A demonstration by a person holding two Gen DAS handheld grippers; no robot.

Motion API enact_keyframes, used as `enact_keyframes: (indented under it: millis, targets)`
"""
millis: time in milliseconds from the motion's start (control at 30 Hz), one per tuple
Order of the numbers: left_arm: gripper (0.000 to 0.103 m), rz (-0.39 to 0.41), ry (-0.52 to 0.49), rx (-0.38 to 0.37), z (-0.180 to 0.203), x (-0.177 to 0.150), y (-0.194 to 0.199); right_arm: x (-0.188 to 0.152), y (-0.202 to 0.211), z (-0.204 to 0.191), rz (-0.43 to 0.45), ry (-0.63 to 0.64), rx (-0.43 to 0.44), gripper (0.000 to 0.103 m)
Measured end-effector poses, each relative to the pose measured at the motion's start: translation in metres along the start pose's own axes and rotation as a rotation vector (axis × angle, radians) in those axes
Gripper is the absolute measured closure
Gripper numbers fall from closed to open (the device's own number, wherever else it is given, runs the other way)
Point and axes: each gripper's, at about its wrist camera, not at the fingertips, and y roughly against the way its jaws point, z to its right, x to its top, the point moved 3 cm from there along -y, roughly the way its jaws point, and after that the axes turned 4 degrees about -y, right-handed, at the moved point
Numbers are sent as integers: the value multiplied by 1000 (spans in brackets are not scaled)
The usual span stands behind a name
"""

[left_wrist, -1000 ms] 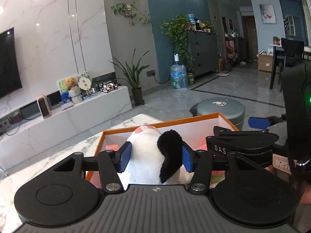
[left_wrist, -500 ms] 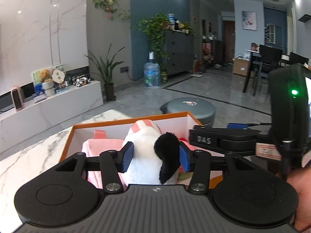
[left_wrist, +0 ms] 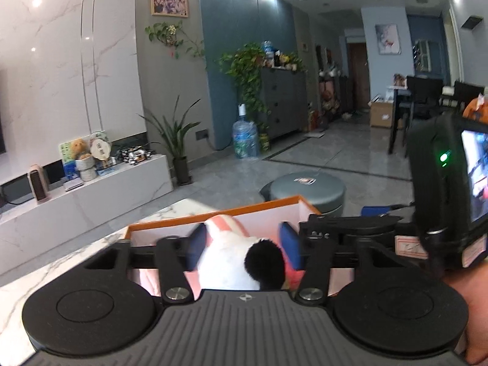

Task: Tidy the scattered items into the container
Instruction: 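Withdraw both tools up and away from the orange box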

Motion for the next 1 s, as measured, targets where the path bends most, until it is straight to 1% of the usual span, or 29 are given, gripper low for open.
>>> enact_keyframes:
  millis: [100, 267, 400, 500, 600, 667, 800, 900, 933, 967, 1000]
  targets:
    - [71, -34, 4, 3, -2, -1, -4, 1, 0, 1, 2, -7, 0, 32]
    - [71, -75, 30, -36, 0, 2, -15, 1, 1, 2, 5, -12, -2, 32]
    - [73, -77, -1, -44, 11, 6, -19, 3, 1, 4, 8, -17, -10, 31]
    - [73, -59, -40, -40, 18, 9, -19, 7, 2, 9, 17, -27, -23, 31]
    - [73, -39, -46, -17, 20, 9, -14, 11, 4, 14, 28, -30, -35, 31]
    - [73, -34, -25, 4, 17, 9, -12, 13, 5, 17, 32, -36, -38, 31]
    - [73, -64, 31, 71, 6, 9, -5, 15, 10, 15, 32, -36, -27, 31]
    - [72, -86, 97, 140, -7, 11, 3, 16, 19, 10, 34, -22, -5, 31]
    - [71, -97, 126, 161, -13, 12, 6, 17, 23, 8, 34, -17, 3, 30]
    - [70, -107, 156, 181, -19, 13, 9, 18, 26, 6, 35, -12, 12, 25]
    - [68, -115, 186, 198, -26, 13, 13, 19, 30, 4, 39, -8, 22, 24]
